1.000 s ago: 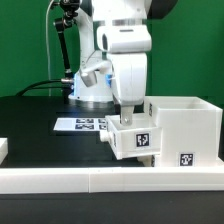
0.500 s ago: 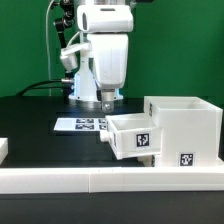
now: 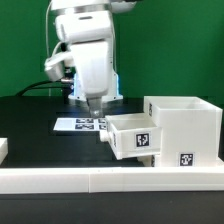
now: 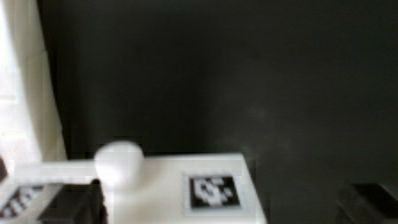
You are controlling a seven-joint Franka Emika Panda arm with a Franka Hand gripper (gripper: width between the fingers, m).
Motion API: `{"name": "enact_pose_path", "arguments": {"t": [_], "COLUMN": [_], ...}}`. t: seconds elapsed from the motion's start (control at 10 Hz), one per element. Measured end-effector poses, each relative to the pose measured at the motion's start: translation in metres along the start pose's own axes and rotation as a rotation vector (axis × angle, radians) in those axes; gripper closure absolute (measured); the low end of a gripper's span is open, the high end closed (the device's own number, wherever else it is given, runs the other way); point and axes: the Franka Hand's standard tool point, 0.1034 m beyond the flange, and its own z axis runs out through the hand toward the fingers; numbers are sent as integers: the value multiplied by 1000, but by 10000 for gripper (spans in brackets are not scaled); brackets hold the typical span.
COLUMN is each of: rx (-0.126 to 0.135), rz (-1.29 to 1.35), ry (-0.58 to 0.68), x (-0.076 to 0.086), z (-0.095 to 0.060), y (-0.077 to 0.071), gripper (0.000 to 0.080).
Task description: Assemble drawer
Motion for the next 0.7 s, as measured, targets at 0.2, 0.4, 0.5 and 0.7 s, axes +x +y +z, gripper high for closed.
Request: {"name": "enact_pose_path", "arguments": {"t": [0.2,0.4,0.5,0.7], "rx": [5,11,10,-1], "rz": [8,1,0,-5], "ry": [71,82,85,82], "x": [-11,-5,-1,2], "z": [5,14,17,25], "y": [8,11,12,11], "gripper": [151,151,151,151]}}
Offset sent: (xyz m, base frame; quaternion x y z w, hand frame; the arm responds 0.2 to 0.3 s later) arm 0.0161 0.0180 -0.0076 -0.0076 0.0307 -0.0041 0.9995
